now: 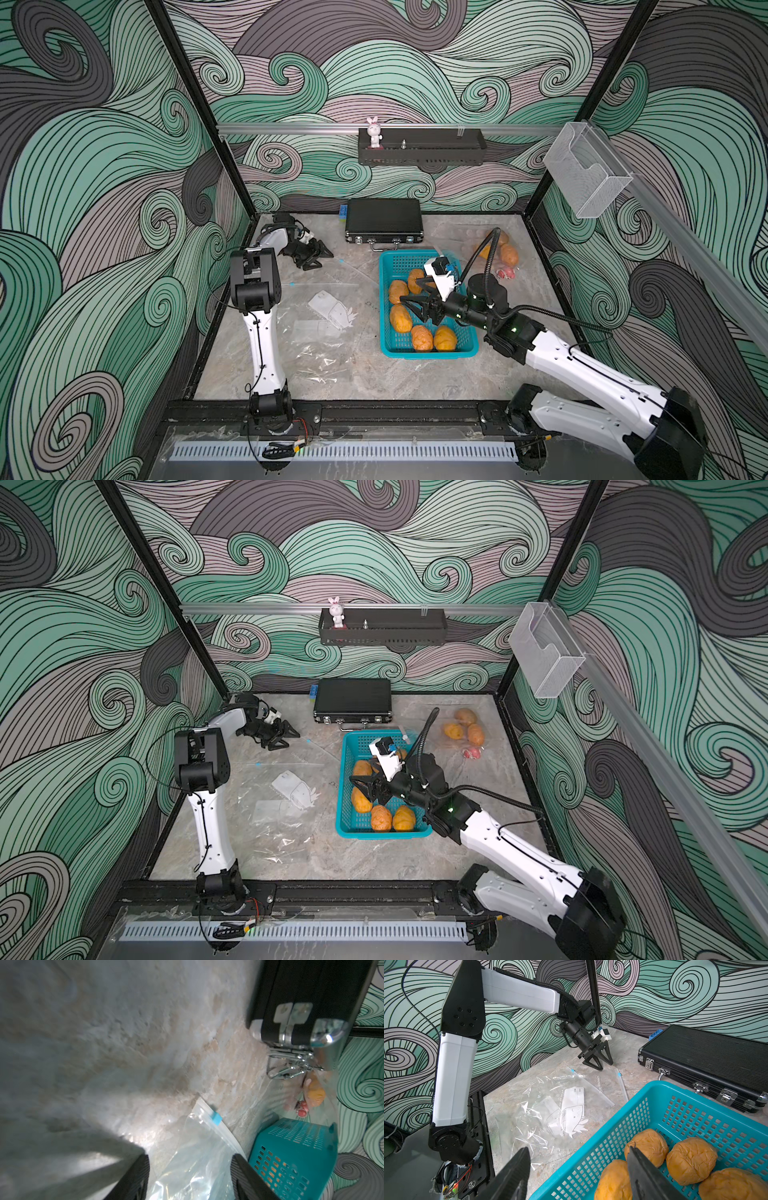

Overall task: Put the potatoes into a zipper bag and zip it
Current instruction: Pick up the zipper food storage bag.

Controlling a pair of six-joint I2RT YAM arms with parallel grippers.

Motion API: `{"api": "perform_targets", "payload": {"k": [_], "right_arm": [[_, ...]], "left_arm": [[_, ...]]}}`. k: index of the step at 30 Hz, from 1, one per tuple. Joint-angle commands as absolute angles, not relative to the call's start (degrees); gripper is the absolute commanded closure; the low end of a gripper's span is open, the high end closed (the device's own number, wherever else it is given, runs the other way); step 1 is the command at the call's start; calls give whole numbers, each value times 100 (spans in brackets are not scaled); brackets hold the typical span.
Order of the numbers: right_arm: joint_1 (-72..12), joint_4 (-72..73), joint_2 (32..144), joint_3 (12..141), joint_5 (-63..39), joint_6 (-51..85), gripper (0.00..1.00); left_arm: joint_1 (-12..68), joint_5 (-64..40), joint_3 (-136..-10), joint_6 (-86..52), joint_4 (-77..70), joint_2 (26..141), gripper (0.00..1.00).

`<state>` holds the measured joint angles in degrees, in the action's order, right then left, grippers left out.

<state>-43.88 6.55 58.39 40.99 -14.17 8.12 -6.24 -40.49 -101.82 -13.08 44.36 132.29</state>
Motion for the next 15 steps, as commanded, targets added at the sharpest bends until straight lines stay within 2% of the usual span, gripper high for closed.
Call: {"api": "perform_targets", "payload": {"k": [1,8,15], "right_arm": [[-4452,773,5731,4052,-1499,878,29],[-4542,756,5688,4054,-1561,872,29],[-4596,730,5626,4053,-1556,839,28]], "left_arm": [[-562,-4191,-9846,-1284,4611,13079,36],[-554,-4602,-9780,-1145,4838,12737,39],[-476,-4947,-9760,-849,5044,12708,56]]}}
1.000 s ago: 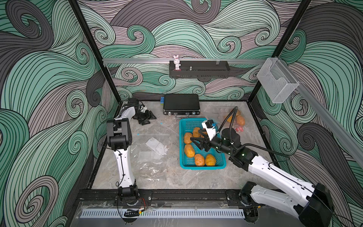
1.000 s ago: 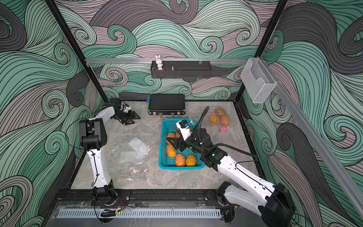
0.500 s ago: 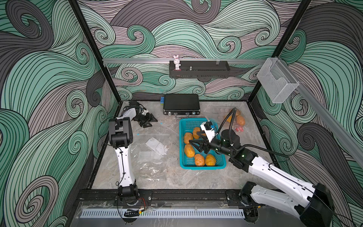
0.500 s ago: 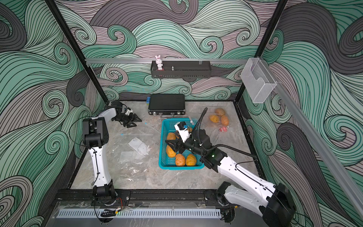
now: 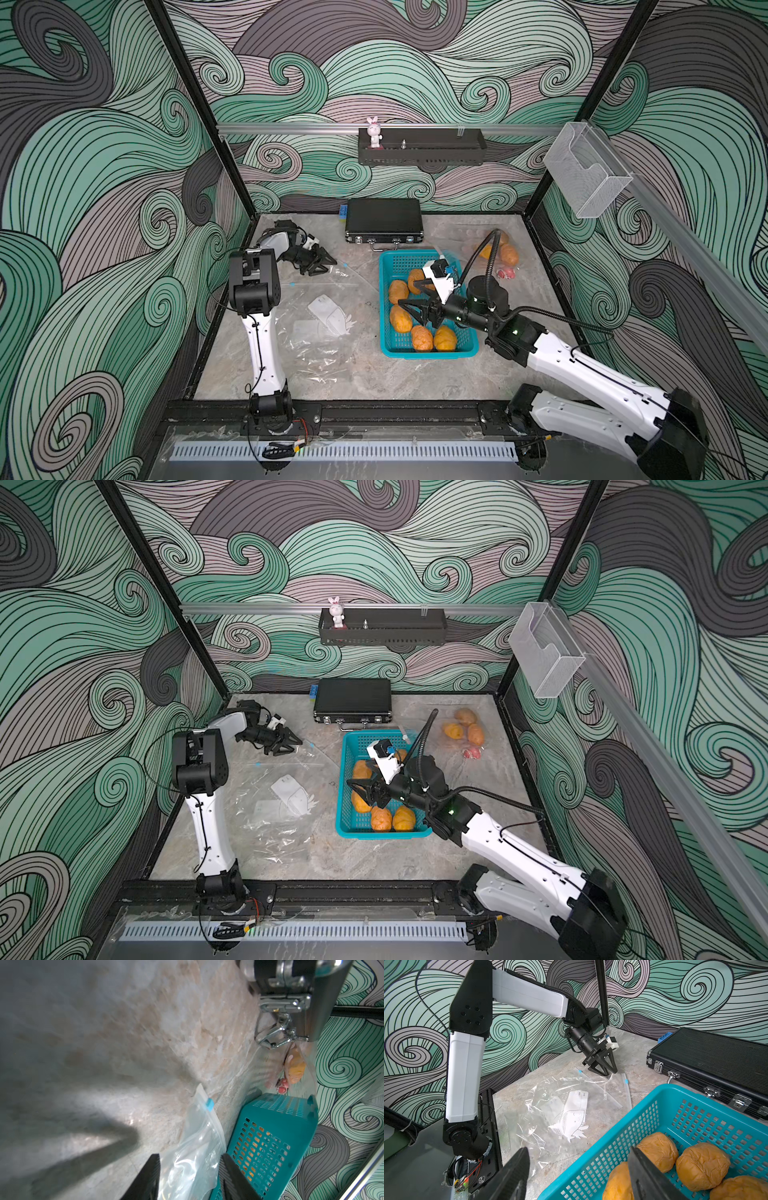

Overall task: Put the potatoes into a zipper bag and zip it
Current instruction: Pick up the zipper food storage bag.

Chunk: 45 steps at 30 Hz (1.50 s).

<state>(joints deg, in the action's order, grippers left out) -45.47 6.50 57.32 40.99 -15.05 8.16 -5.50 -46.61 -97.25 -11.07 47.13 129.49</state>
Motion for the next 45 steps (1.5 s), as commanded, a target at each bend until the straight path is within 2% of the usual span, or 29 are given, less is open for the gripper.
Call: {"api": "perform_targets", "payload": {"k": [1,4,20,29,35,37,41,44,45], "right_arm": [[-4603,729,5612,4048,-1548,835,28],[-4627,721,5590,4034,-1534,801,28],[-4834,589,5607,4043,-1435,545,27],[-4878,571,5617,4035,-1343,458,27],[-4882,522,5685,4070,-1411,457,27],[-4898,499,5671,4078,-1409,449,27],[-4952,457,5640,4065,-1345,379,27],[-4961,441,5694,4091,-1346,369,27],[-4955,440,5712,4087,-1349,361,27]], "left_arm": [[-454,-4936,-9781,-796,5108,12717,58],[-366,-4914,-9921,-543,5415,12800,60],[-130,-4219,-10856,738,6699,13601,56],[-62,-3878,-11004,703,6483,13710,54],[86,-4285,-10987,957,6566,13826,67],[88,-4236,-11060,982,6627,13911,82],[88,-4206,-11206,946,6690,13999,88],[98,-4264,-11205,888,6627,13880,100],[98,-4292,-11222,863,6612,13797,100]]}}
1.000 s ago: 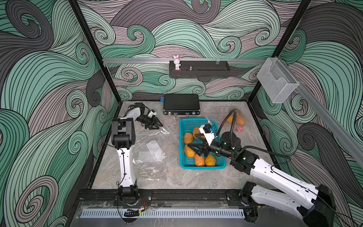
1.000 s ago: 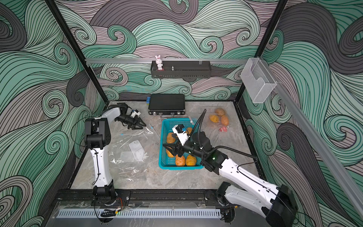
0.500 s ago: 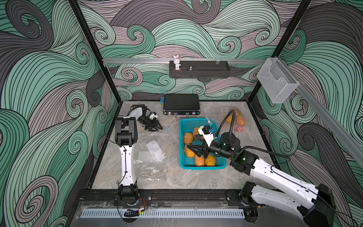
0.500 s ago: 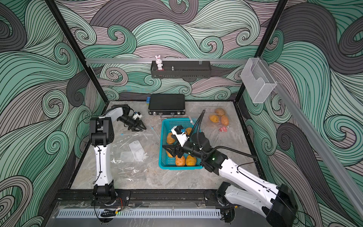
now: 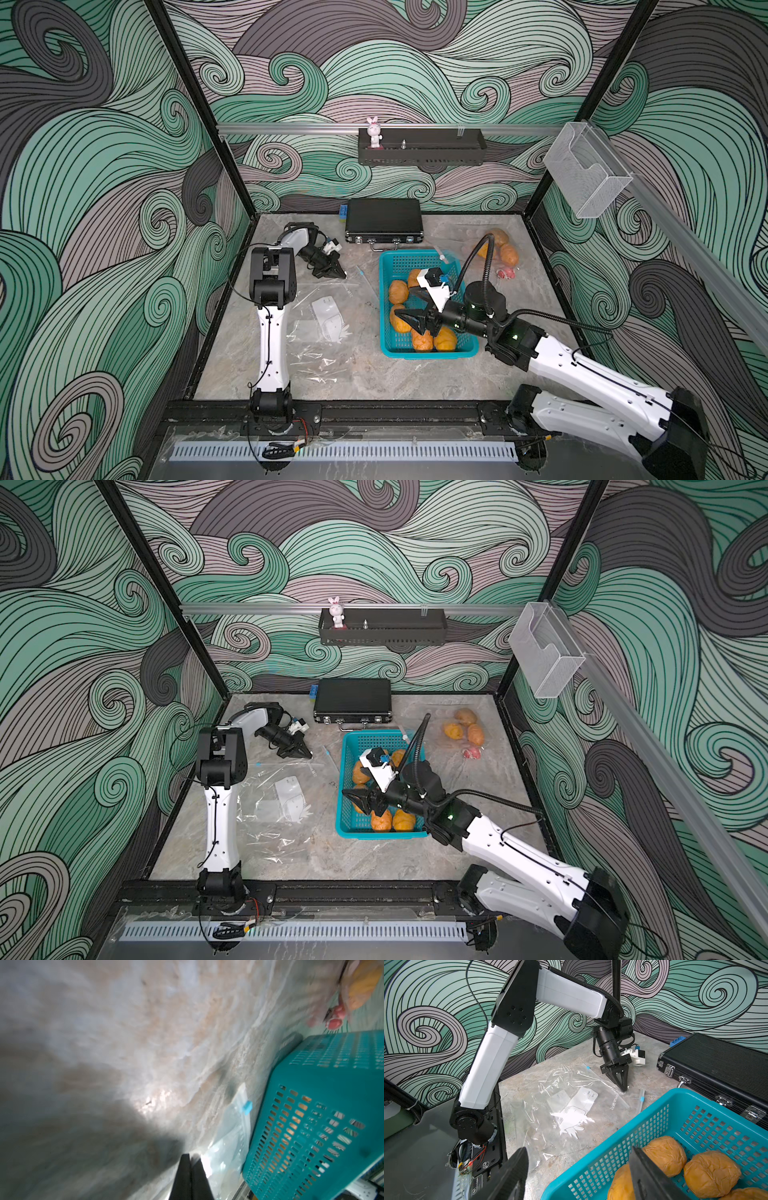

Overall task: Put the potatoes into a zipper bag and zip it
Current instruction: Pick up the zipper food storage bag.

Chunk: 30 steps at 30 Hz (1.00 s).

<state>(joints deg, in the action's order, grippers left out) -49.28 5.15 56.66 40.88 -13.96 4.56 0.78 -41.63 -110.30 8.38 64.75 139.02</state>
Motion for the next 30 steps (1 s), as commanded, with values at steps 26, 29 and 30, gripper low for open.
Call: {"api": "perform_targets", "payload": {"k": [26,29,30], "right_arm": [[-4983,328,5377,4785,-1952,296,26],[-4992,289,5379,4919,-2212,117,27],[-4992,278,5379,4945,-2275,17,28]], "left_arm": [[562,-3569,-7253,1234,4404,6104,100],[587,-4291,-6842,1604,4100,5214,100],[594,-4542,-6752,1721,4046,4970,100]]}}
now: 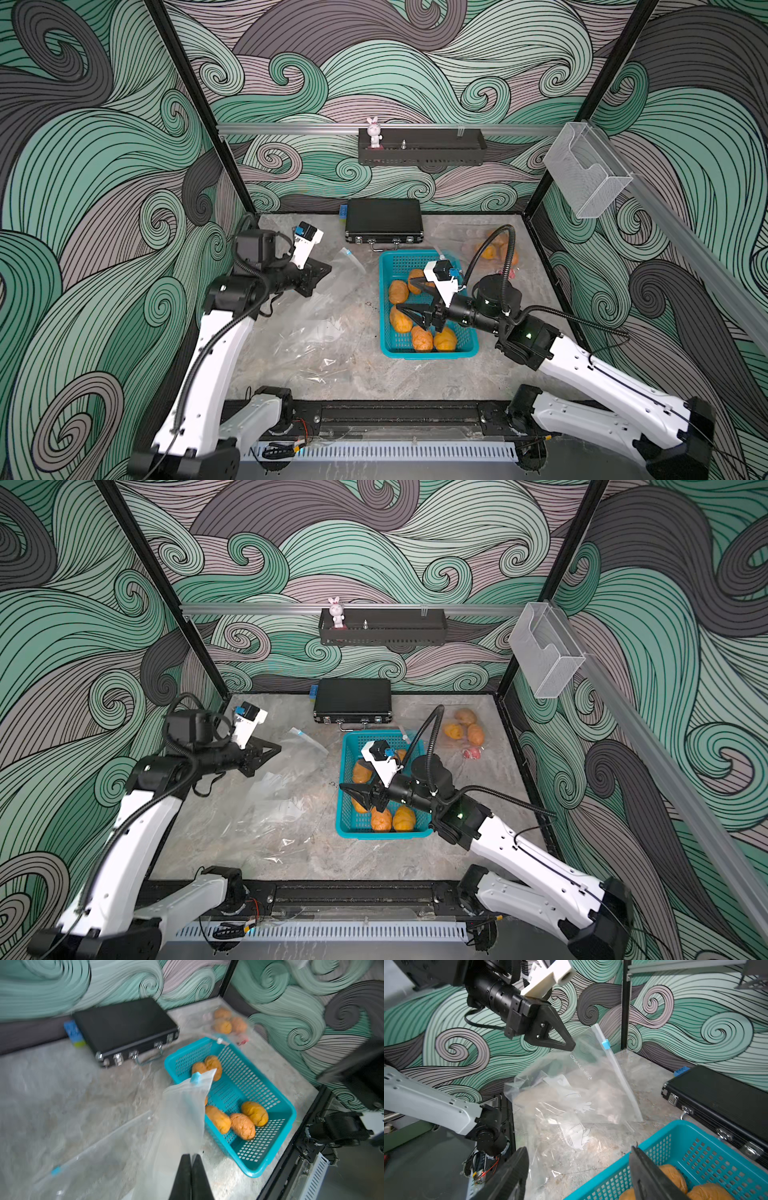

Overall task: Put the potatoes into a zipper bag and zip it
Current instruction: Pick up the zipper food storage bag, then adjust the zipper food storage bag at the center of the board.

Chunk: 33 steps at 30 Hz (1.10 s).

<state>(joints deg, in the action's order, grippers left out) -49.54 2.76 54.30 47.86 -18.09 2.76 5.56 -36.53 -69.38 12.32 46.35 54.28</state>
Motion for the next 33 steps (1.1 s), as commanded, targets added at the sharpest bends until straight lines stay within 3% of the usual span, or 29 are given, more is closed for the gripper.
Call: {"api": "perform_targets", "payload": {"k": [1,9,15,20,22,25,33], "right_arm": [[-4990,254,5363,4972,-2329,-72,28],[-4990,262,4995,4966,-1913,-662,29],[-4983,212,4535,4507,-1168,-2135,33],[-5038,262,4808,4572,-2451,-1847,35],[-5199,675,4870,4427,-2414,-1532,33],[-5624,809,4972,4372,-1939,-1424,31],[-7057,1200,5516,4548,621,-1441,32]], "left_arm": [[598,-4749,-6674,1813,3999,4769,100],[611,-5459,-6027,1908,3349,3700,100],[614,-5507,-5975,1671,2899,3589,100],[615,-5589,-6064,1721,3006,3582,100],[619,-5621,-6051,1632,2958,3544,100],[620,-5502,-5988,1508,2840,3465,100],[624,-4447,-6008,552,2646,3491,100]]}}
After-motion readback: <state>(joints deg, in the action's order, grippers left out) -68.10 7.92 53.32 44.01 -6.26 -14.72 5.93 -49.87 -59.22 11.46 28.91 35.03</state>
